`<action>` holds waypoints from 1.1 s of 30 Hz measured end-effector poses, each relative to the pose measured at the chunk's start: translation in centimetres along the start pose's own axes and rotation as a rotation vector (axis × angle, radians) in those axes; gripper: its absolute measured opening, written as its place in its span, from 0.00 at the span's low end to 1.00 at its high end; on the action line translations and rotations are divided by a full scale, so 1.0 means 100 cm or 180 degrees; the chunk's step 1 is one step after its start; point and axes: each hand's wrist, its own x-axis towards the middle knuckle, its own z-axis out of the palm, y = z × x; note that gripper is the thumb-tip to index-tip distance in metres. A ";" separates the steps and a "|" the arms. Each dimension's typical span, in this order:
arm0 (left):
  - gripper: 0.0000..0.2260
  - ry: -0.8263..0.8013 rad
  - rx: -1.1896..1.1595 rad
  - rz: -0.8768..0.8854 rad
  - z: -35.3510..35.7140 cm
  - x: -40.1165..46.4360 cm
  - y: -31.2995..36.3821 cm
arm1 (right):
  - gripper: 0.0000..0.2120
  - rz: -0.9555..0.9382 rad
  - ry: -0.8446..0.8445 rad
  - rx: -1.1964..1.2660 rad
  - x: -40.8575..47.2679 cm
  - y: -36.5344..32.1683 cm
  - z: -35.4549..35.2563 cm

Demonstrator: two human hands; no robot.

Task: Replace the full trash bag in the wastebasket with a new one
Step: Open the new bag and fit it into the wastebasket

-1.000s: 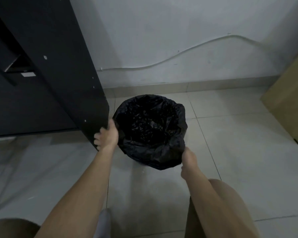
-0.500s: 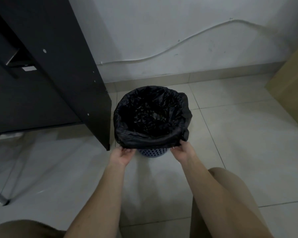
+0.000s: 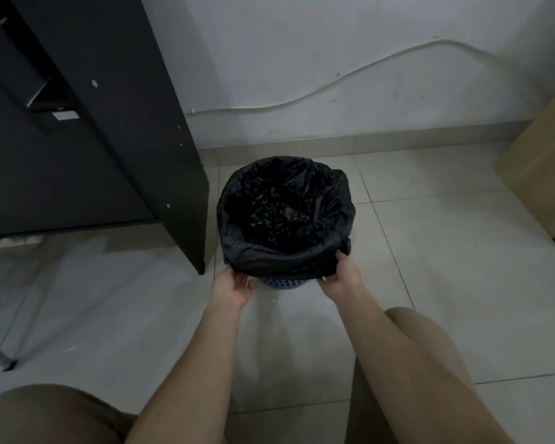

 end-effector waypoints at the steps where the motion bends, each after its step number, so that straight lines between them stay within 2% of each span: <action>1: 0.14 0.0050 0.0166 0.0087 0.001 -0.004 -0.002 | 0.21 0.0032 -0.0016 -0.0096 -0.009 0.002 0.001; 4: 0.20 0.0688 0.0609 0.0616 0.004 -0.017 -0.014 | 0.26 -0.0020 0.0448 -0.0232 -0.033 0.017 -0.002; 6: 0.16 0.1059 0.0696 0.1041 0.008 -0.025 -0.027 | 0.25 -0.0106 0.0776 -0.0261 -0.041 0.029 -0.006; 7: 0.13 0.0966 0.0720 0.1099 0.011 -0.029 -0.033 | 0.22 -0.0071 0.0732 -0.0300 -0.043 0.035 -0.006; 9: 0.10 0.0658 0.0720 0.0876 0.019 -0.037 -0.040 | 0.19 0.0060 0.0491 -0.0350 -0.044 0.040 0.000; 13: 0.10 0.0248 0.0579 0.0448 0.029 -0.030 -0.029 | 0.18 0.0128 0.0177 -0.0292 -0.031 0.035 0.020; 16: 0.09 0.0093 0.0468 0.0301 0.034 -0.019 -0.025 | 0.18 0.0186 0.0053 -0.0206 -0.020 0.035 0.030; 20: 0.04 0.0088 0.0265 0.0146 0.030 -0.011 -0.024 | 0.18 0.0157 0.0186 -0.0208 -0.015 0.038 0.030; 23: 0.10 -0.0037 -0.0154 -0.0045 0.018 -0.012 -0.028 | 0.17 0.0220 0.0126 -0.0062 -0.011 0.040 0.014; 25: 0.13 -0.0167 -0.0412 -0.0188 0.011 -0.015 -0.028 | 0.14 0.0315 -0.0103 0.0095 -0.010 0.042 0.003; 28: 0.10 -0.0293 -0.0468 -0.0200 0.012 -0.016 -0.030 | 0.13 0.0306 -0.0324 0.0429 -0.014 0.042 0.004; 33: 0.10 -0.0514 -0.0698 -0.0118 0.018 -0.021 -0.030 | 0.09 0.0023 -0.0204 0.0481 -0.020 0.040 0.020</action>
